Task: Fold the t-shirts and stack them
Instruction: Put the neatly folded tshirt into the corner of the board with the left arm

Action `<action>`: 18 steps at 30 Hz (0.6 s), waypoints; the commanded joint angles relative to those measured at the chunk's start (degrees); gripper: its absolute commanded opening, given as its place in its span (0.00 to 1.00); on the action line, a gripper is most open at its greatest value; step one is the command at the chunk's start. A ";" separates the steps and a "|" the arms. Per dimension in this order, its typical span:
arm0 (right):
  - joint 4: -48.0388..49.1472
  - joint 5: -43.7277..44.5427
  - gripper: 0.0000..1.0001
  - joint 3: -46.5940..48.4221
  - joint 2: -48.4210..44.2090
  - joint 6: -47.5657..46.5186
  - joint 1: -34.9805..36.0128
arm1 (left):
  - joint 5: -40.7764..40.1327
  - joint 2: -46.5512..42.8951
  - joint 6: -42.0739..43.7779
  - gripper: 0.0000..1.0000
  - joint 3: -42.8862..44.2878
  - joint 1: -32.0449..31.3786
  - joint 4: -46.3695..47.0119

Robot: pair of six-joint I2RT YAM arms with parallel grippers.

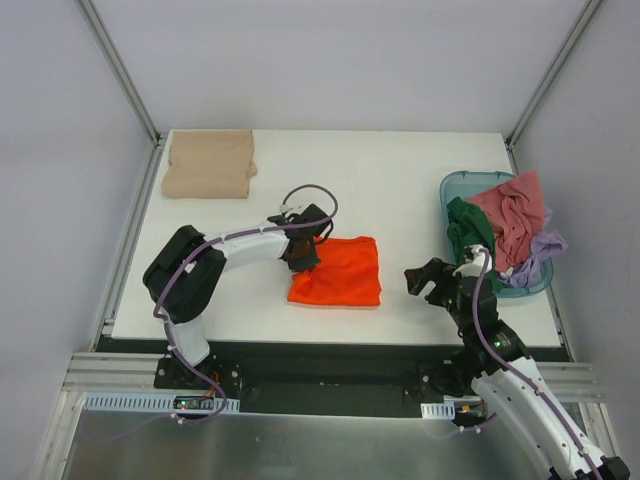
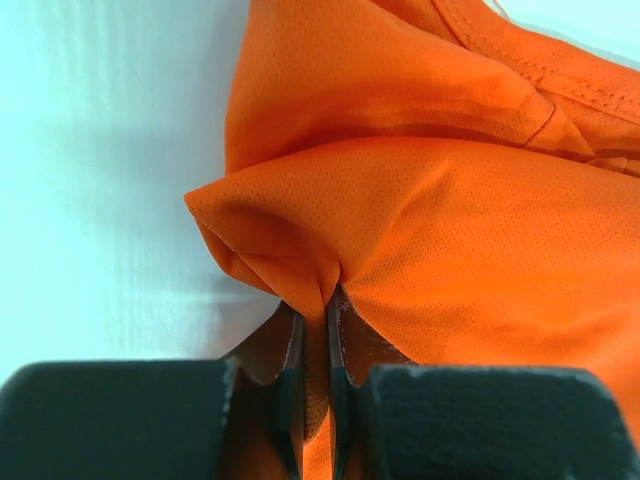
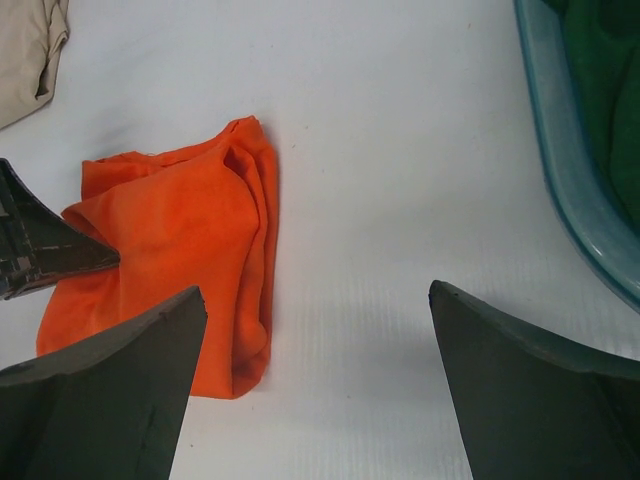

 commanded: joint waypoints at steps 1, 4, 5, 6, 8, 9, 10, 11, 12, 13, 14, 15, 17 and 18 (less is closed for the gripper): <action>-1.37 2.44 0.96 2.24 -0.91 -1.40 -0.05 | -18.38 3.96 8.81 0.00 3.12 0.05 -10.00; -1.72 2.61 0.96 2.41 -1.17 -1.66 -0.05 | -27.26 3.17 15.66 0.00 7.86 0.23 -11.14; -1.90 2.79 0.96 2.41 -1.26 -1.66 -0.05 | -29.21 3.34 18.39 0.00 9.36 0.40 -10.88; -1.90 3.05 0.96 2.32 -1.43 -1.75 -0.13 | -32.10 4.04 21.02 0.00 11.55 0.75 -10.97; -1.64 3.49 0.96 1.97 -1.52 -1.93 -0.13 | -37.98 6.40 25.51 0.00 15.59 1.37 -10.71; -1.46 3.93 0.96 1.80 -1.52 -2.01 -0.05 | -40.89 7.90 28.05 0.00 17.44 1.98 -10.10; -1.55 4.46 0.96 1.80 -1.52 -2.19 -0.13 | -42.92 9.83 30.86 0.00 19.81 2.68 -9.57; -1.46 4.81 0.96 1.88 -1.43 -2.45 -0.05 | -43.89 11.50 34.03 0.00 22.27 3.73 -9.21; -1.46 5.07 0.96 1.97 -1.43 -2.80 -0.05 | -44.51 13.26 37.10 0.00 24.30 5.14 -8.43; -1.46 5.25 0.96 1.97 -1.43 -2.98 -0.05 | -42.69 14.75 39.48 0.00 26.40 6.54 -7.46; -1.55 5.51 0.96 2.06 -1.43 -3.24 -0.13 | -40.93 15.64 41.77 0.00 28.16 8.21 -6.06; -1.46 5.86 0.96 2.06 -1.43 -3.59 -0.13 | -39.96 16.34 43.44 0.00 29.57 9.62 -4.65; -1.46 6.56 0.96 2.06 -1.52 -4.21 -0.05 | -39.51 17.05 48.35 0.00 31.16 12.34 0.17; -1.46 7.00 0.96 1.97 -1.70 -4.47 -0.05 | -39.77 17.31 51.17 0.00 31.69 13.23 2.72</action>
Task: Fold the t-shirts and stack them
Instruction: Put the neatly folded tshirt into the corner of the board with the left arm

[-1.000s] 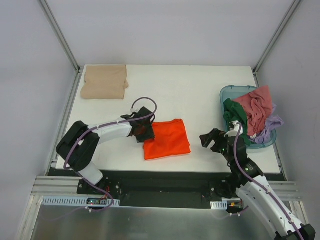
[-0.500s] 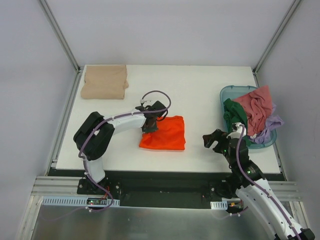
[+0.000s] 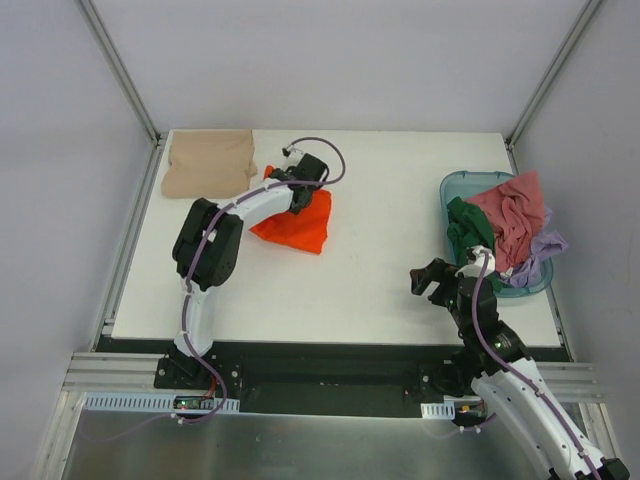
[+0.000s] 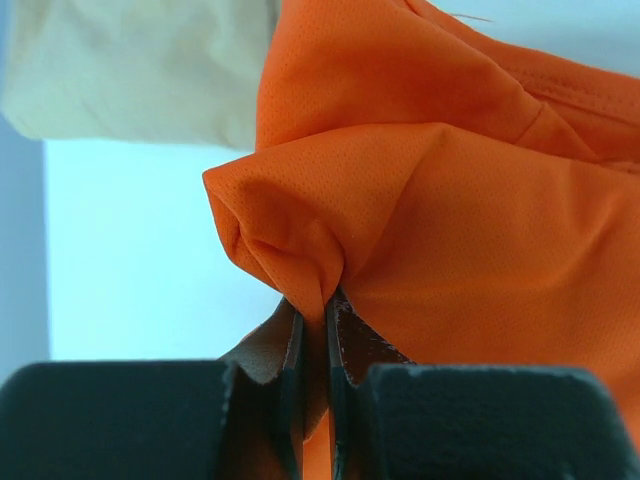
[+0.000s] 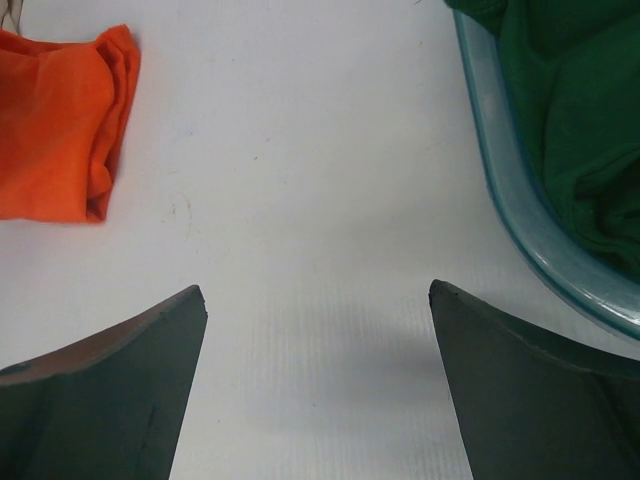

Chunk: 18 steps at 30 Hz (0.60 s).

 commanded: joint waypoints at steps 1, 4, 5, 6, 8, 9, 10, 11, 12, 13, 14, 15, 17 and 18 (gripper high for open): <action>0.49 3.16 0.96 1.97 -0.76 -2.38 -0.13 | -3.12 0.81 18.80 0.00 4.24 5.87 10.96; 0.40 4.13 0.96 2.06 -0.76 -2.99 -0.05 | -0.75 1.25 31.20 0.00 4.33 8.41 22.22; 0.49 3.96 0.96 1.97 -0.76 -2.99 -0.13 | -0.57 1.78 34.20 0.00 5.03 9.29 25.30; 0.49 4.13 0.96 2.06 -0.76 -3.08 -0.13 | -0.57 2.39 37.36 0.00 6.34 10.26 27.59; 0.49 4.57 0.96 1.89 -0.67 -3.26 -0.13 | -0.04 4.49 41.51 0.00 10.38 12.45 28.05; 0.57 5.01 0.96 1.80 -0.67 -3.43 -0.13 | 0.31 5.29 43.61 0.00 12.57 13.34 28.05; 0.66 5.53 0.96 1.80 -0.50 -3.61 -0.13 | -0.04 6.52 45.20 0.00 14.42 13.87 28.05; 0.66 6.06 0.95 1.71 -0.23 -3.78 -0.22 | -0.82 7.40 46.96 0.00 16.53 14.31 28.05; 0.66 6.41 0.96 1.80 0.03 -4.13 -0.14 | -1.44 8.28 48.89 0.00 18.03 14.66 28.05; 0.75 7.02 0.96 1.71 0.47 -4.40 -0.13 | -1.45 8.98 50.82 0.00 19.53 14.92 28.05; 0.84 7.47 0.96 1.71 0.82 -4.31 -0.13 | -1.10 9.34 51.45 0.00 20.15 15.36 28.05; 1.10 7.73 0.96 1.80 1.17 -4.40 -0.13 | -0.57 9.43 51.89 0.00 21.03 15.80 28.05; 1.45 7.65 0.96 1.88 2.05 -4.75 -0.14 | 0.13 9.52 52.94 0.00 22.52 16.68 28.05; 1.80 7.47 0.96 1.97 2.49 -5.01 -0.13 | 0.22 9.52 53.91 0.00 23.14 17.03 29.53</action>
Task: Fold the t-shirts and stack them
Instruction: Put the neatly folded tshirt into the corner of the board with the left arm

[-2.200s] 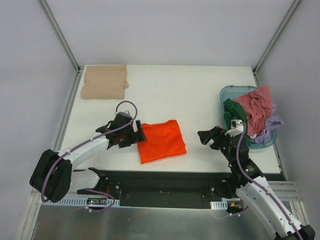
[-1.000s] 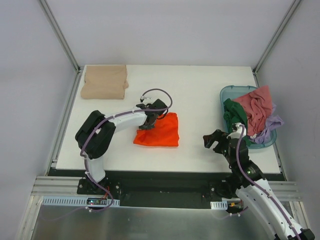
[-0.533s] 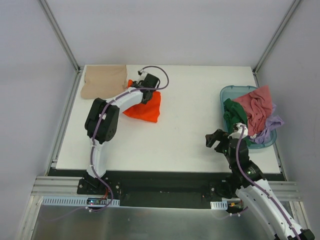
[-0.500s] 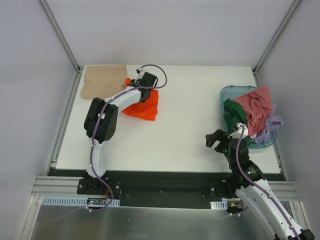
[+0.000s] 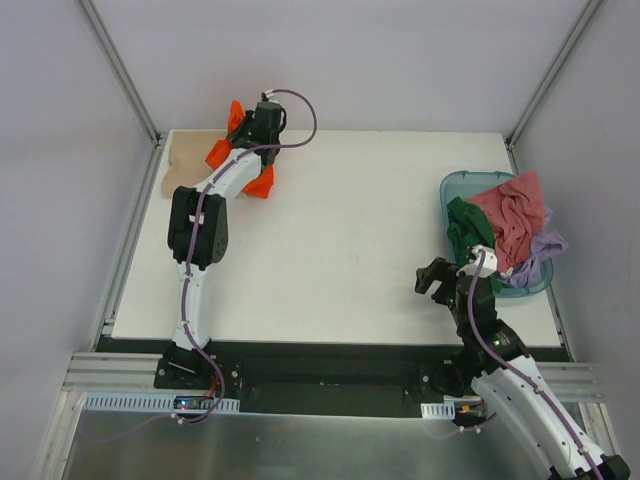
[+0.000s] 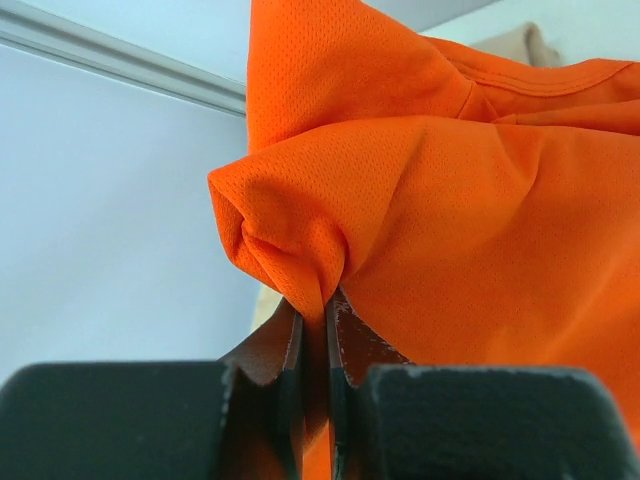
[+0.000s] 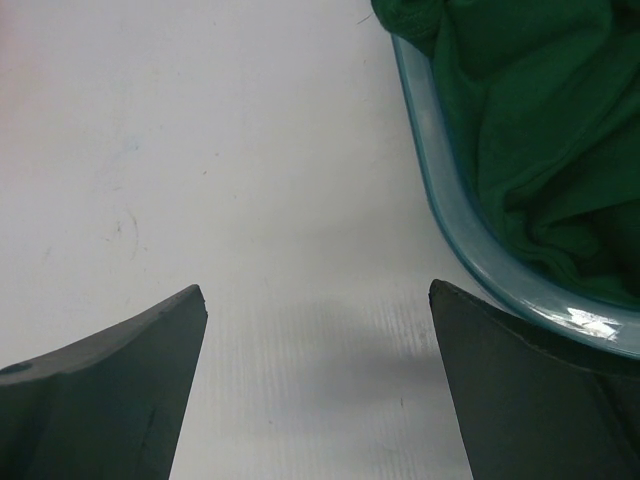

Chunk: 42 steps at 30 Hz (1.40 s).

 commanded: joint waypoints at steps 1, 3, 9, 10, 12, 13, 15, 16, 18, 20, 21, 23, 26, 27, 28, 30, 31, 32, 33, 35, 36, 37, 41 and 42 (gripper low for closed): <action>1.83 1.92 0.96 2.15 1.84 -1.98 0.00 | 0.09 -0.32 8.56 0.00 4.98 1.60 4.43; 2.18 2.01 0.96 2.50 2.63 -2.42 -0.18 | 0.70 -1.28 9.80 0.00 4.54 2.05 5.93; 2.35 0.60 0.96 3.38 4.04 -3.39 -0.09 | 0.80 -4.36 8.48 0.00 4.54 2.13 5.93; 2.35 0.60 0.96 3.38 4.12 -3.47 -0.09 | 0.80 -4.80 8.40 0.00 4.72 2.13 5.76; 2.35 0.25 0.96 3.38 4.13 -3.39 -0.09 | 0.71 -5.68 8.40 0.00 4.89 1.87 5.67; 2.35 0.25 0.96 3.38 4.04 -3.30 -0.09 | 1.06 -6.55 8.40 0.00 4.63 1.87 5.58; 2.35 0.34 0.96 3.29 3.95 -3.21 -0.09 | 1.50 -7.70 8.83 0.00 4.37 1.96 5.58; 2.35 0.16 0.96 3.29 3.78 -3.21 -0.09 | 1.50 -8.14 9.10 0.00 4.28 2.05 5.58; 2.35 -0.10 0.96 3.12 3.69 -3.12 -0.09 | 1.76 -9.54 9.19 0.00 3.84 2.22 5.58; 2.27 -0.45 0.96 3.03 3.51 -2.95 -0.09 | 2.29 -10.68 9.10 0.00 3.40 2.31 5.58; 2.27 -0.54 0.96 2.94 3.25 -2.86 -0.09 | 2.46 -11.13 9.36 0.00 2.97 2.40 5.58; 2.18 -0.54 0.96 2.94 3.16 -2.86 -0.18 | 3.08 -12.01 9.62 0.00 2.18 2.40 5.58; 2.00 -0.63 0.96 2.94 2.90 -2.77 -0.09 | 4.40 -12.45 8.83 0.00 1.29 2.92 5.58; 2.00 -0.54 0.96 2.94 2.90 -2.77 -0.09 | 4.31 -12.19 8.92 0.00 1.12 2.93 5.58; 1.92 -0.63 0.96 2.94 2.90 -2.77 -0.18 | 4.23 -11.92 8.92 0.00 1.03 3.01 5.58; 1.91 -0.46 0.96 2.94 3.07 -2.77 -0.09 | 4.22 -11.57 8.66 0.00 1.11 3.01 5.49; 1.91 -0.45 0.96 2.94 3.07 -2.68 -0.18 | 4.05 -11.40 8.48 0.00 1.20 3.01 5.58; 1.91 -0.28 0.96 2.94 3.24 -2.68 -0.09 | 3.70 -11.31 8.40 0.00 1.55 3.01 5.49; 1.91 -0.28 0.96 2.94 3.42 -2.68 -0.18 | 3.44 -11.22 8.31 0.00 1.90 3.01 5.40; 1.91 -0.37 0.96 2.94 3.77 -2.68 -0.18 | 3.26 -11.48 7.08 0.00 2.69 3.01 4.53; 2.00 -0.28 0.96 2.94 4.03 -2.60 -0.09 | 3.43 -11.66 5.95 0.00 3.22 2.93 3.57; 2.09 -0.28 0.96 2.94 4.30 -2.51 -0.09 | 3.87 -11.74 5.15 0.00 3.49 2.93 2.77; 2.70 -0.63 0.96 2.85 5.18 -2.33 -0.09 | 4.22 -11.04 0.50 0.00 6.12 2.93 -2.05; 2.79 -0.80 0.96 2.94 5.35 -2.24 -0.18 | 4.66 -10.69 -0.91 0.00 6.56 2.93 -3.55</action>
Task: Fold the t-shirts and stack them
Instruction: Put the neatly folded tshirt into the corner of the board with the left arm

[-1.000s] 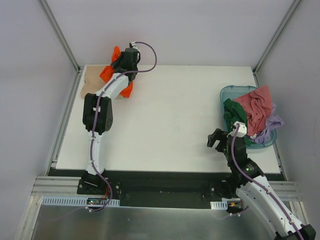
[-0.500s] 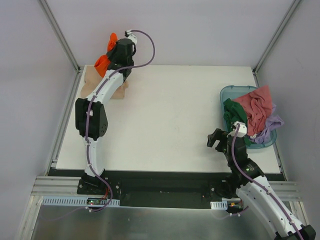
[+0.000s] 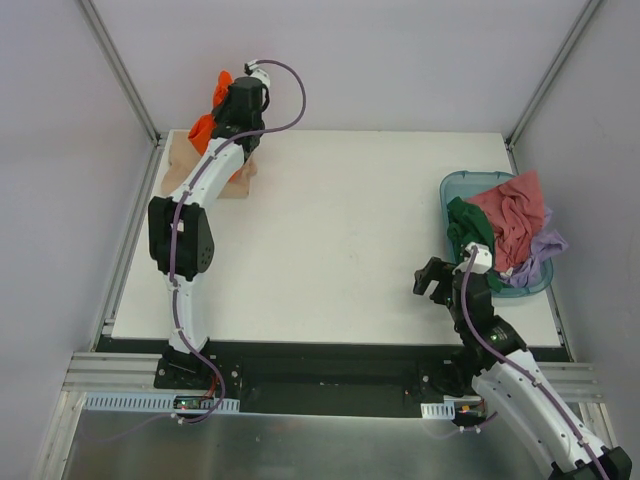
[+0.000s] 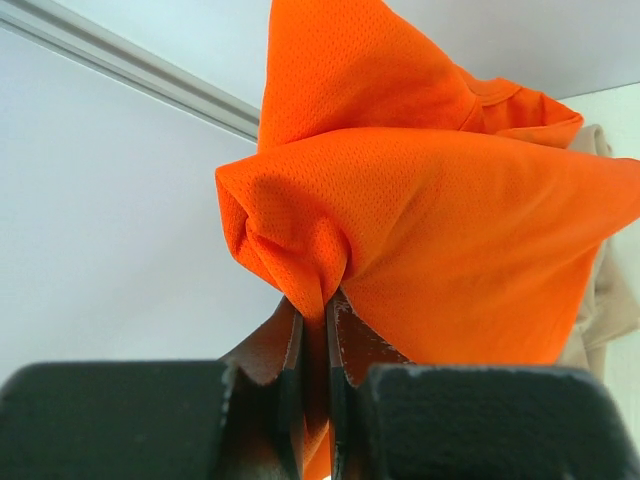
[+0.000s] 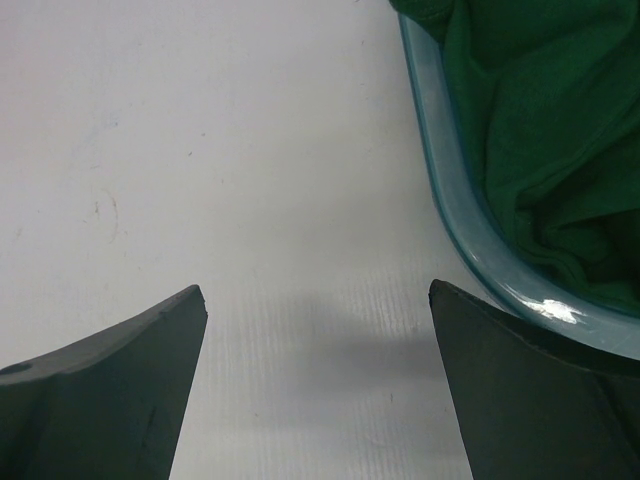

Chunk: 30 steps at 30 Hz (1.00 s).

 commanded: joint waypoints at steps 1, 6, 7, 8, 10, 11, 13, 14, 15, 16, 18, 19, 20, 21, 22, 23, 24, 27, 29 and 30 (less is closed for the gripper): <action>2.44 -0.57 0.96 2.35 1.14 0.12 -0.18 | 1.32 -1.12 -7.34 0.00 4.68 0.17 -4.78; 2.44 -1.01 0.96 2.00 0.96 0.38 -0.09 | 2.20 0.11 -11.13 0.00 7.32 -0.61 -9.27; 2.53 -0.92 0.96 1.91 0.79 0.38 -0.09 | 2.72 -0.06 -11.57 0.00 7.58 -0.88 -9.80; 2.53 -0.83 0.96 1.82 0.61 0.47 -0.18 | 3.25 -0.24 -11.92 0.00 7.67 -1.23 -10.15; 2.62 -0.92 0.96 1.82 0.44 0.47 -0.18 | 3.52 -0.24 -12.71 0.00 8.20 -1.50 -10.85; 2.62 -1.00 0.96 1.82 0.52 0.56 -0.18 | 3.69 -0.15 -12.98 0.00 8.11 -1.41 -11.29; 2.53 -1.18 0.96 1.56 0.00 0.64 -0.18 | 2.82 0.11 -12.72 0.00 7.59 -1.41 -11.56; 2.53 -1.18 0.96 1.56 -0.27 0.82 -0.09 | 2.90 0.03 -12.72 0.00 6.89 -1.32 -11.65; 2.62 -1.36 0.96 1.38 -0.53 0.99 -0.18 | 3.51 -0.24 -12.89 0.00 5.49 -1.41 -11.73; 2.53 -1.53 0.96 1.30 -0.62 1.08 -0.09 | 4.13 -0.50 -13.41 0.00 4.08 -1.41 -11.74; 2.62 -1.53 0.96 1.21 -0.71 1.17 -0.09 | 3.70 0.20 -14.12 0.00 2.93 -1.06 -11.73; 2.62 -1.36 0.96 1.21 -0.71 1.26 -0.09 | 3.17 1.33 -14.30 0.00 3.28 -0.88 -11.82; 2.62 -1.36 0.96 1.29 -0.45 1.26 -0.09 | 2.47 2.30 -14.12 0.00 3.80 -0.71 -11.74; 2.62 -1.36 0.96 1.29 -0.44 1.26 -0.18 | 2.03 3.35 -14.12 0.00 4.42 -0.45 -11.74; 2.62 -1.36 0.96 1.29 -0.18 1.17 -0.09 | 1.85 4.24 -14.12 0.00 5.12 -0.27 -11.74; 2.53 -1.36 0.96 1.29 -0.01 1.17 -0.18 | 1.50 5.03 -13.86 0.00 5.73 -0.01 -11.74; 2.53 -1.27 0.96 1.29 0.00 1.08 -0.09 | 1.15 5.91 -13.77 0.00 6.35 0.43 -11.74; 2.62 -1.01 0.96 1.38 0.35 1.08 -0.09 | 0.10 7.84 -13.60 0.00 8.46 1.75 -11.74; 2.53 -0.66 0.96 1.38 0.52 1.08 -0.18 | -0.87 8.72 -12.63 0.00 9.60 2.80 -11.56; 2.53 -0.48 0.96 1.38 0.61 1.08 -0.09 | -1.05 8.90 -12.02 0.00 9.43 3.07 -11.30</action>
